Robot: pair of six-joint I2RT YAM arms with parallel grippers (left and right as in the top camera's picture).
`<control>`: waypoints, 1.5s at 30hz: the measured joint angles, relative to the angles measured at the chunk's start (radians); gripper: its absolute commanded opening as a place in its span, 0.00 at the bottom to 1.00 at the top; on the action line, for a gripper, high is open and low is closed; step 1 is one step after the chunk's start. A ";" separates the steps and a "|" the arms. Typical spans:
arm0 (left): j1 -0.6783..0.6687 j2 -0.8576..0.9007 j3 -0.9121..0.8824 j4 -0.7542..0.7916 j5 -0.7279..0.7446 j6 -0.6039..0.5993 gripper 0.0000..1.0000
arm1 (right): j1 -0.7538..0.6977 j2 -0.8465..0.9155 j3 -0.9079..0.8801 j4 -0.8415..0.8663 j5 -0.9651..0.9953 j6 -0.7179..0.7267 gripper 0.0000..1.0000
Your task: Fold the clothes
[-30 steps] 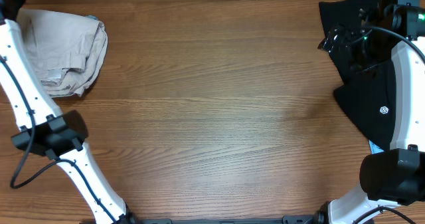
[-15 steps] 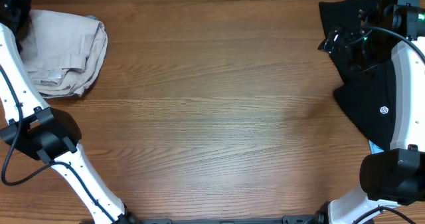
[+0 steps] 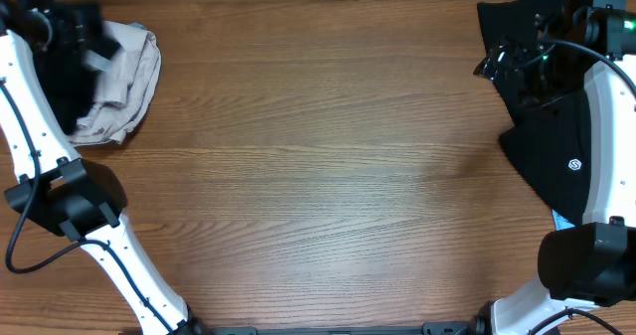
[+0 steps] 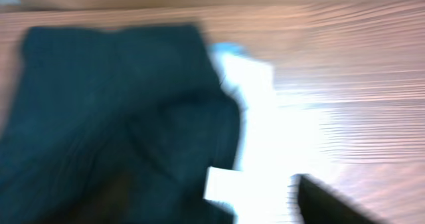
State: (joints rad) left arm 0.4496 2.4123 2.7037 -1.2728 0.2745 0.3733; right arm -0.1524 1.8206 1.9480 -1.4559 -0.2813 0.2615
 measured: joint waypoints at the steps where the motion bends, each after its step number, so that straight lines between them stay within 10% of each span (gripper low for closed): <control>1: -0.008 0.000 0.000 -0.007 0.040 -0.013 1.00 | 0.005 0.000 0.000 0.002 0.000 0.000 0.95; 18: -0.154 -0.003 0.089 -0.133 0.416 -0.072 1.00 | 0.033 -0.002 0.138 -0.131 0.022 -0.093 1.00; 45: -0.450 -0.151 0.190 -0.156 0.220 -0.185 1.00 | 0.033 -0.643 0.446 -0.239 0.105 -0.124 1.00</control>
State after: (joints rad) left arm -0.0006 2.2612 2.8937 -1.4292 0.4942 0.1886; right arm -0.1196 1.1774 2.3936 -1.6951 -0.1761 0.1371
